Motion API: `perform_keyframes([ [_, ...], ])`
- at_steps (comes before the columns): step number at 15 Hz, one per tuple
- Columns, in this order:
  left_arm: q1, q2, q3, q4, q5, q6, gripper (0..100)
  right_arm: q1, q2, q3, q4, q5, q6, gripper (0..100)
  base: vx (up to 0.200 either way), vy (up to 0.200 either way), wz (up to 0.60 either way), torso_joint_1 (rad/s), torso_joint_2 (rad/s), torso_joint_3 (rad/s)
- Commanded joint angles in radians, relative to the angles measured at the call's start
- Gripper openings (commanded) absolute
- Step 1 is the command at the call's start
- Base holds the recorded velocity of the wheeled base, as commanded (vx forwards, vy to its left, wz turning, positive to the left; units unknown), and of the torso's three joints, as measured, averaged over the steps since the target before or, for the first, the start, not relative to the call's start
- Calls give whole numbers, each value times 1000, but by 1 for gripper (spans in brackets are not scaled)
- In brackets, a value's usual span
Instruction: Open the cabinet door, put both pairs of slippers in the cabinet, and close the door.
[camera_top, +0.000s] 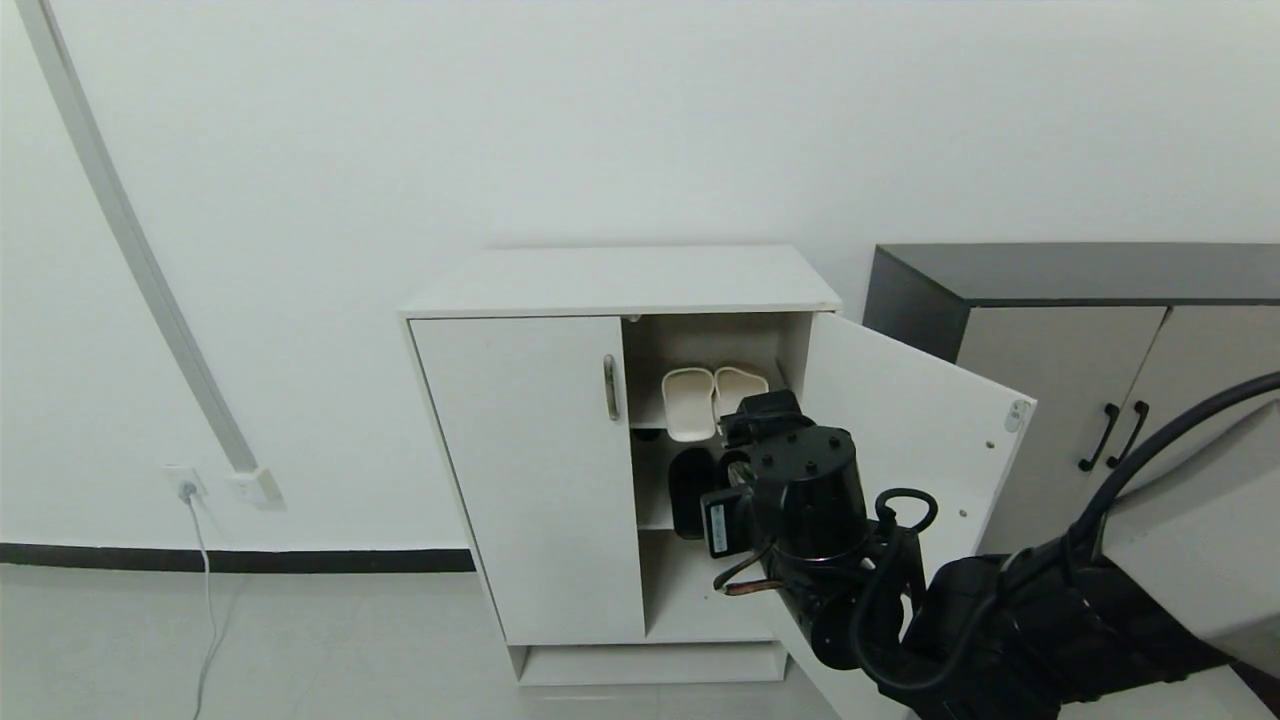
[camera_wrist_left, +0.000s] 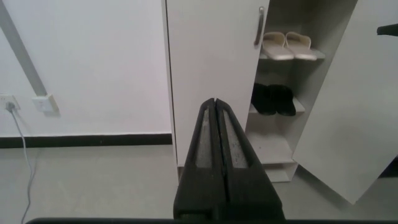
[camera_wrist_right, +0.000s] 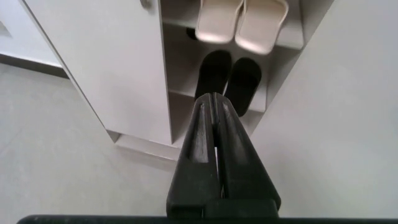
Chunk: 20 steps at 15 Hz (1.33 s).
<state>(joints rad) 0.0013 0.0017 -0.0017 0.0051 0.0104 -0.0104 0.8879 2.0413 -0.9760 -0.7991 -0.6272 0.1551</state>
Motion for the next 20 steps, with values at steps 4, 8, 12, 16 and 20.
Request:
perform_keyframes([
  [4, 0, 0, 0, 1, 0, 0, 0, 0, 5, 0, 0, 0, 0, 0, 0, 0, 0, 184, -496, -320],
  [8, 0, 0, 0, -1, 0, 0, 0, -1, 5, 2, 3, 0, 0, 0, 0, 0, 0, 214, -530, -322],
  [12, 0, 0, 0, -1, 0, 0, 0, -1, 4, 3, 0, 0, 1, 0, 0, 0, 0, 237, -555, -325],
  [16, 0, 0, 0, -1, 0, 0, 0, -1, 4, 3, 0, 0, 1, 0, 0, 0, 0, 266, -594, -339],
  [20, 0, 0, 0, -1, 0, 0, 0, -1, 0, 2, 0, 0, 0, 0, 0, 0, 0, 200, -431, -238],
])
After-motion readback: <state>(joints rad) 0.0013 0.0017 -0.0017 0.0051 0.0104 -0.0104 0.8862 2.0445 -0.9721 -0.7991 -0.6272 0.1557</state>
